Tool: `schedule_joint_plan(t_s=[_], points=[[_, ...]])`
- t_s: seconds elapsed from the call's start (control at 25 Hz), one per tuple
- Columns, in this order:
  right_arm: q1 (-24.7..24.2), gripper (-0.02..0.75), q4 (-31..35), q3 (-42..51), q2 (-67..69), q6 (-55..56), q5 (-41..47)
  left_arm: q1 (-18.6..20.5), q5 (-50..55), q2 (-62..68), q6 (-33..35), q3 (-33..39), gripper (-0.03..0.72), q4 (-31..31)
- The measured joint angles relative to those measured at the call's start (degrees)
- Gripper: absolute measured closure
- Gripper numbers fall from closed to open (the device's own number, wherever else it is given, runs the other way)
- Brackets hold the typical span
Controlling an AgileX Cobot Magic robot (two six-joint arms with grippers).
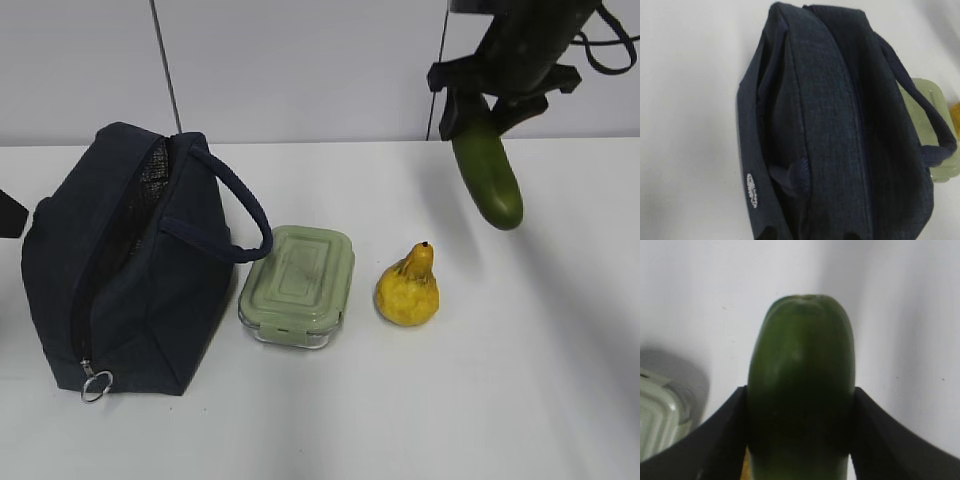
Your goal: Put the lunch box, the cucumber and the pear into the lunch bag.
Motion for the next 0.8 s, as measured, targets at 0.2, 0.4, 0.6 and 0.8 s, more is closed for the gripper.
schedule_joint_plan(t_s=[0.2, 0.4, 0.6, 0.8], points=[[0.0, 0.318, 9.0, -3.1, -1.4, -5.1, 0.9, 0.0, 0.0, 4.4, 3.0, 0.0, 0.429, -3.2], [1.5, 0.318, 12.7, -4.5, -1.6, -7.9, 1.1, 0.0, -0.3, 6.8, 3.4, 0.0, 0.429, -3.5], [5.0, 0.318, 18.1, -4.7, -1.6, -12.0, 0.9, 0.0, -0.8, 8.4, 3.8, -0.1, 0.606, -3.8], [9.5, 0.318, 27.6, -5.0, -1.6, -22.1, -2.2, 0.0, -1.5, 8.8, 3.9, -0.1, 0.697, -3.8]])
